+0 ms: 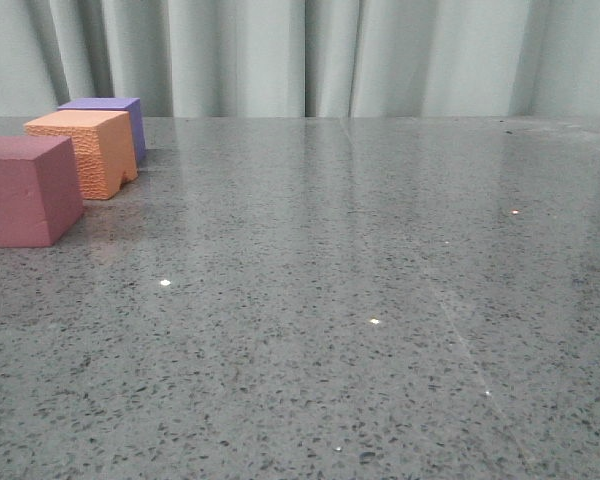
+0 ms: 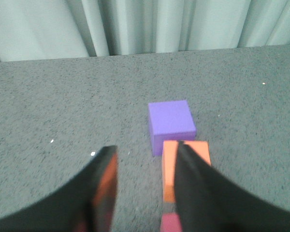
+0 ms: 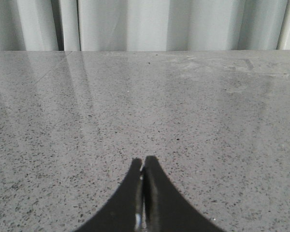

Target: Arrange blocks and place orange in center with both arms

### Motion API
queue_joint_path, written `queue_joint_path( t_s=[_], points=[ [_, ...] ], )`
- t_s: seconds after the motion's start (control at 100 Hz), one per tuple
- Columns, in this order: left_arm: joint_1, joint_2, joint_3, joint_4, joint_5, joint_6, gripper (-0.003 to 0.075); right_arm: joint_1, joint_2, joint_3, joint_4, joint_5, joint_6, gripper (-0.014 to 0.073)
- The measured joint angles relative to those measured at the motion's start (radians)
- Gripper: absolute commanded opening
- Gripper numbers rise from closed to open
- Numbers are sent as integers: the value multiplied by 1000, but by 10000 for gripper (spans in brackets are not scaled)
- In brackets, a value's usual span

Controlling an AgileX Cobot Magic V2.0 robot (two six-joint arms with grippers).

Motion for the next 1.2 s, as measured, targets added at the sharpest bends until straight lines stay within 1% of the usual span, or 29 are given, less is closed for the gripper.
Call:
queue_joint_path(
  t_s=[0.06, 0.31, 0.5, 0.62, 1.0, 1.2],
  points=[
    [0, -65, 63, 4, -5, 0, -22, 0, 0, 0, 0, 0, 0, -67],
    [0, -321, 312, 7, -44, 0, -19, 0, 0, 0, 0, 0, 0, -67],
    [0, -454, 437, 11, -60, 0, -19, 0, 0, 0, 0, 0, 0, -67],
    [0, -477, 467, 11, -56, 0, -19, 0, 0, 0, 0, 0, 0, -67],
    [0, -477, 471, 9, -49, 0, -19, 0, 0, 0, 0, 0, 0, -67],
    [0, -477, 484, 38, -59, 2, -19, 0, 0, 0, 0, 0, 0, -67]
  ],
)
